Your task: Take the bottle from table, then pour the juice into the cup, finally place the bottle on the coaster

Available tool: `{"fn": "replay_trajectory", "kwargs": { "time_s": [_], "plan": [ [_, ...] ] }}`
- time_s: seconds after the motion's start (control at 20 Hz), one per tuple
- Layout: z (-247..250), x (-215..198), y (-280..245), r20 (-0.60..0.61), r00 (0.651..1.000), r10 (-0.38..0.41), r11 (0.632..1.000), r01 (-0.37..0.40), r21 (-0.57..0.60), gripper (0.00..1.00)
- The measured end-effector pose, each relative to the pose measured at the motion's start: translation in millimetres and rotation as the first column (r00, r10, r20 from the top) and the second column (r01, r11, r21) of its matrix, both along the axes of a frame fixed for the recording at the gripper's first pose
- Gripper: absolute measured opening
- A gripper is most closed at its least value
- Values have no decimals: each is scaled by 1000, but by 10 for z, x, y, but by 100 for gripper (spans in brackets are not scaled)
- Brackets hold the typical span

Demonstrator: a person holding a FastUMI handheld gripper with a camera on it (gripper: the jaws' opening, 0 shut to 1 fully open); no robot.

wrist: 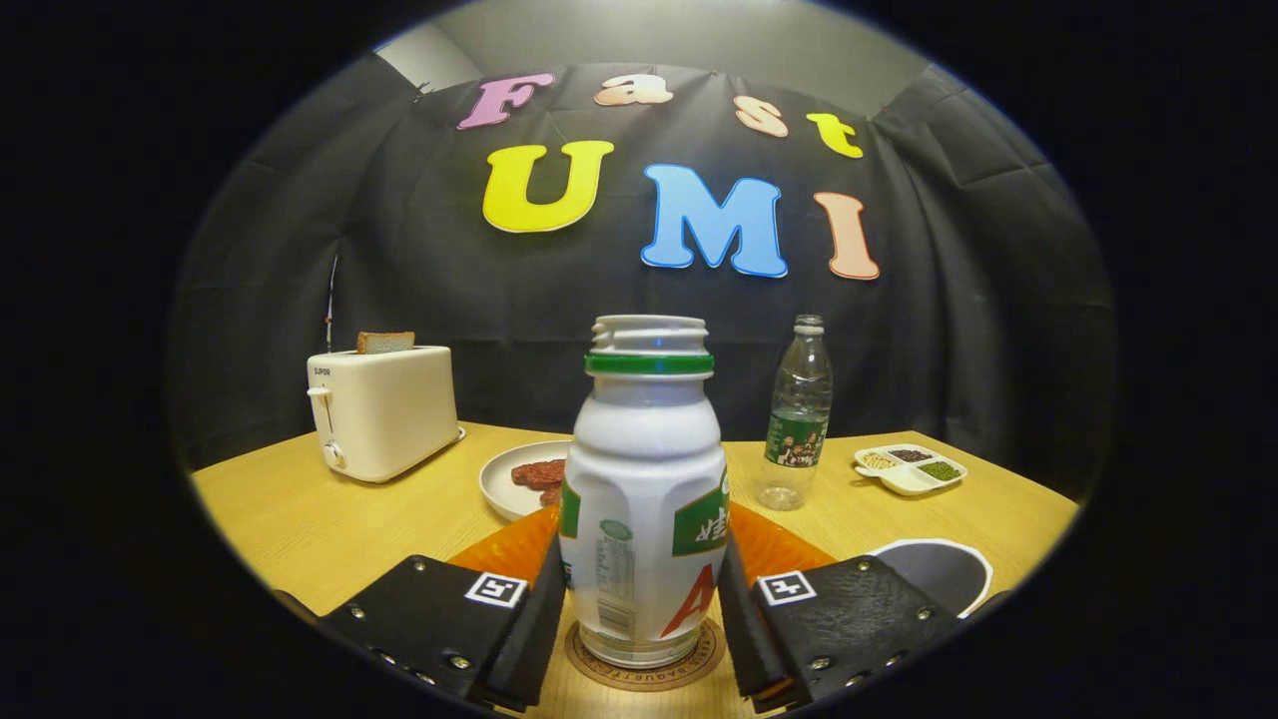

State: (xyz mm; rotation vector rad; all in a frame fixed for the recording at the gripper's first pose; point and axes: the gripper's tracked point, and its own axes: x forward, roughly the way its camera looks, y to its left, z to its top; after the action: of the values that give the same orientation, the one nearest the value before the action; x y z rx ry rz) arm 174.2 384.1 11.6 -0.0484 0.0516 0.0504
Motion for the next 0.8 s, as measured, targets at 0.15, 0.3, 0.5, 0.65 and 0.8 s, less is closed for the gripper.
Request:
{"fn": "replay_trajectory", "kwargs": {
  "time_s": [0.15,0.3,0.5,0.65,0.8],
  "plan": [
    [-30,-6,65,-16,1000,15,1000,-15,6,82],
    [14,-29,70,-14,1000,9,1000,-10,-27,95],
    [184,-113,24,24,1000,0,1000,0,-11,95],
    [326,-232,-15,52,999,-5,1000,5,17,95],
    [416,-412,-54,55,999,-3,999,1,44,95]
  ]
}}
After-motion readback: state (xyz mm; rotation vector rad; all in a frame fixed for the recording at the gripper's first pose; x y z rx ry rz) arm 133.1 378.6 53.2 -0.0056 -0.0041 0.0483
